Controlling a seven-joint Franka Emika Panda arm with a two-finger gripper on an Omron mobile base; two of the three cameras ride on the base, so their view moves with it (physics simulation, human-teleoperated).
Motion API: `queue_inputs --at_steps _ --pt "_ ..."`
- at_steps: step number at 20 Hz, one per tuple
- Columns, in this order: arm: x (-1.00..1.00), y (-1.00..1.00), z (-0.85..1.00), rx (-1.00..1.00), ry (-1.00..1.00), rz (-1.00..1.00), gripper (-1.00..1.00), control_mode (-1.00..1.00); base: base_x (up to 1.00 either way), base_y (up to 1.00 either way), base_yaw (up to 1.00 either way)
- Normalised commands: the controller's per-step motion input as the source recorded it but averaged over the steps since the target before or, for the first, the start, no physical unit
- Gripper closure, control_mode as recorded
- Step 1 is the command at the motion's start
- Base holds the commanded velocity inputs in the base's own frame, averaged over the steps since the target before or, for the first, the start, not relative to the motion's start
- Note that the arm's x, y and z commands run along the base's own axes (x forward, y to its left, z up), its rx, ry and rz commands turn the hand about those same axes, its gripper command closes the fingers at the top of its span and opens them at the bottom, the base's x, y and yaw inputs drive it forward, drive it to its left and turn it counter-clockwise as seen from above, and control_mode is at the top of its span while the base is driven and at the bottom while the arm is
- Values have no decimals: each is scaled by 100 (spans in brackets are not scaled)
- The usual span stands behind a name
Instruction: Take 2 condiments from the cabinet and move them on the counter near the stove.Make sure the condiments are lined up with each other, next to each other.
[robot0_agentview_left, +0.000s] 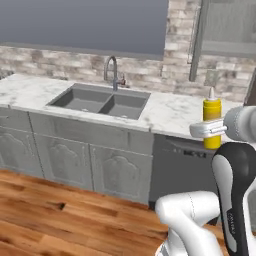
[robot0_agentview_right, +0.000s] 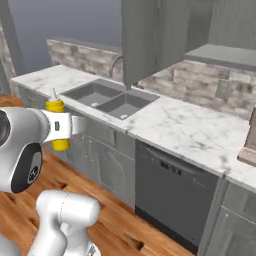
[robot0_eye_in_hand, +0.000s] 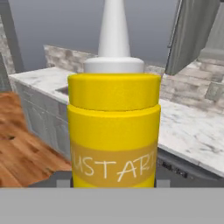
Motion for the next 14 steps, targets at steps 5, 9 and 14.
queue_inputs --at_steps 5,9,14 --pt "0 0 0 0 0 0 100 100 6 33 60" --pt "0 0 0 0 0 0 100 100 9 49 56" --pt "0 0 0 0 0 0 100 100 28 64 33"
